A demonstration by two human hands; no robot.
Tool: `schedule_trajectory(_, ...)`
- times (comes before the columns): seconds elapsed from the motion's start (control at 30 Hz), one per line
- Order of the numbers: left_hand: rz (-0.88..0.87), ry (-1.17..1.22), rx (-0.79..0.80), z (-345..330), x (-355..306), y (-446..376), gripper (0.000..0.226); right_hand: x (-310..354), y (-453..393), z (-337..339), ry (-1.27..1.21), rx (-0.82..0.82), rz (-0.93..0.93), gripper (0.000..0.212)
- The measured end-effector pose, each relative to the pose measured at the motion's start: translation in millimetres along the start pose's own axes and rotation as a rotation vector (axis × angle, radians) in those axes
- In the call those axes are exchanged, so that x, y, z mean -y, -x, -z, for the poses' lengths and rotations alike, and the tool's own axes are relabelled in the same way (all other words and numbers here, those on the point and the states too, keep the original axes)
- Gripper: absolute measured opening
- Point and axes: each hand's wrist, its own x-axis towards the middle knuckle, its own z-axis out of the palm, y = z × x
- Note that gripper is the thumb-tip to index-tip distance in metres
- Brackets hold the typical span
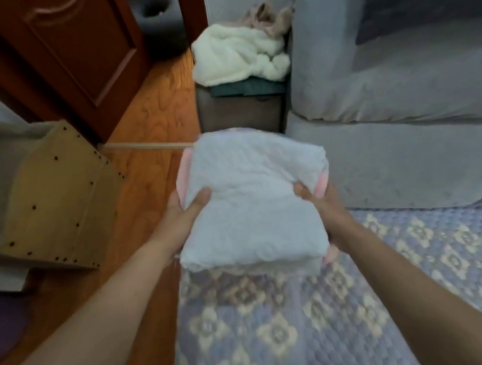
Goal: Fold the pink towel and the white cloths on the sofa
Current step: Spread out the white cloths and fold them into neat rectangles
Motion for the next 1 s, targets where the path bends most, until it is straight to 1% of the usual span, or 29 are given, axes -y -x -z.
schedule_trajectory(0.03,-0.05,0.018,0.003,8.1,-13.8,-27.8,0.087,15.2,-30.1,-12.5,0.029,-0.032,0.062,0.057)
schedule_trajectory(0.1,-0.131,0.044,0.001,19.8,-30.1,-90.8,0.094,38.0,-89.2,-34.8,0.049,-0.066,0.146,0.074)
schedule_trajectory(0.13,-0.144,0.057,-0.008,22.7,-26.5,-125.4,0.098,40.2,-117.5,-43.8,0.04,-0.074,0.146,0.077)
schedule_trajectory(0.17,-0.146,0.072,0.002,21.8,-18.2,-154.0,0.101,29.9,-147.4,-51.3,0.03,-0.062,0.131,0.073)
schedule_trajectory(0.2,-0.128,0.057,-0.009,17.7,-2.5,-183.7,0.105,16.6,-171.1,-59.3,0.023,-0.04,0.11,0.067)
schedule_trajectory(0.23,-0.101,0.023,-0.036,11.0,18.3,-209.4,0.109,-4.9,-194.8,-65.6,0.04,-0.01,0.084,0.066)
schedule_trajectory(0.3,0.002,-0.056,-0.079,1.5,57.1,-244.7,0.117,-46.5,-228.7,-73.7,0.026,0.034,0.015,0.089)
schedule_trajectory(0.33,0.058,-0.079,-0.081,1.0,66.3,-256.3,0.125,-57.4,-238.9,-77.9,-0.017,0.041,-0.035,0.097)
schedule_trajectory(0.37,0.082,-0.105,-0.081,2.7,65.4,-264.3,0.127,-59.3,-243.6,-80.0,-0.038,0.034,-0.07,0.095)
schedule_trajectory(0.4,0.087,-0.171,-0.085,5.1,57.6,-265.4,0.127,-52.4,-242.6,-80.1,-0.054,0.014,-0.092,0.085)
schedule_trajectory(0.43,0.066,-0.309,-0.12,8.1,44.4,-259.7,0.124,-45.0,-240.1,-80.0,-0.041,-0.029,-0.091,0.073)
schedule_trajectory(0.47,0.013,-0.48,-0.213,10.7,28.4,-249.9,0.114,-37.4,-236.1,-81.1,-0.001,-0.075,-0.067,0.07)
schedule_trajectory(0.5,-0.152,-0.657,-0.338,9.3,11.9,-233.8,0.098,-27.6,-227.3,-84.6,0.046,-0.071,-0.066,0.075)
schedule_trajectory(0.53,-0.381,-0.782,-0.418,0.4,-4.0,-217.7,0.082,-16.4,-218.0,-89.5,0.063,-0.065,-0.094,0.085)
schedule_trajectory(0.57,-0.578,-0.862,-0.399,-11.6,-16.6,-204.9,0.071,-4.3,-211.3,-89.2,0.103,-0.052,-0.143,0.09)
schedule_trajectory(0.6,-0.667,-0.964,-0.3,-28.2,-23.7,-194.6,0.067,7.6,-205.5,-85.2,0.167,-0.006,-0.205,0.086)
schedule_trajectory(0.63,-0.68,-1.071,-0.202,-42.8,-16.5,-194.5,0.068,16.6,-201.1,-78.4,0.238,0.061,-0.241,0.077)
schedule_trajectory(0.67,-0.619,-1.184,-0.157,-55.6,-5.2,-195.5,0.07,28.0,-194.1,-74.0,0.326,0.058,-0.24,0.071)
schedule_trajectory(0.7,-0.585,-1.221,-0.183,-64.9,7.9,-204.4,0.072,35.9,-189.4,-66.5,0.4,-0.062,-0.133,0.062)
schedule_trajectory(0.73,-0.56,-1.22,-0.241,-70.3,14.4,-211.2,0.073,37.9,-185.1,-63.8,0.458,-0.266,0.077,0.054)
schedule_trajectory(0.77,-0.562,-1.197,-0.313,-75.1,16.5,-214.9,0.072,37.0,-177.5,-76.1,0.484,-0.444,0.317,0.05)
schedule_trajectory(0.8,-0.564,-1.185,-0.292,-82.3,19.2,-222.5,0.073,36.9,-170.3,-98.8,0.552,-0.473,0.493,0.051)
schedule_trajectory(0.83,-0.602,-1.103,-0.25,-86.9,18.6,-226.6,0.074,32.0,-172.3,-123.1,0.662,-0.401,0.555,0.057)
schedule_trajectory(0.87,-0.675,-0.956,-0.135,-88.9,15.7,-230.6,0.078,18.5,-185.0,-144.4,0.787,-0.309,0.542,0.064)
schedule_trajectory(0.9,-0.701,-0.856,-0.057,-88.3,15.1,-233.7,0.082,3.9,-196.8,-160.9,0.932,-0.248,0.507,0.068)
schedule_trajectory(0.93,-0.679,-0.842,-0.016,-83.6,18.5,-235.7,0.084,-6.6,-210.5,-164.3,1.068,-0.207,0.459,0.067)
schedule_trajectory(0.97,-0.636,-1.001,-0.085,-76.0,18.0,-229.0,0.083,-11.5,-218.9,-157.1,1.168,-0.2,0.427,0.064)
schedule_trajectory(1.0,-0.588,-1.097,-0.17,-68.4,20.5,-224.6,0.08,-13.9,-221.4,-149.1,1.217,-0.219,0.458,0.062)
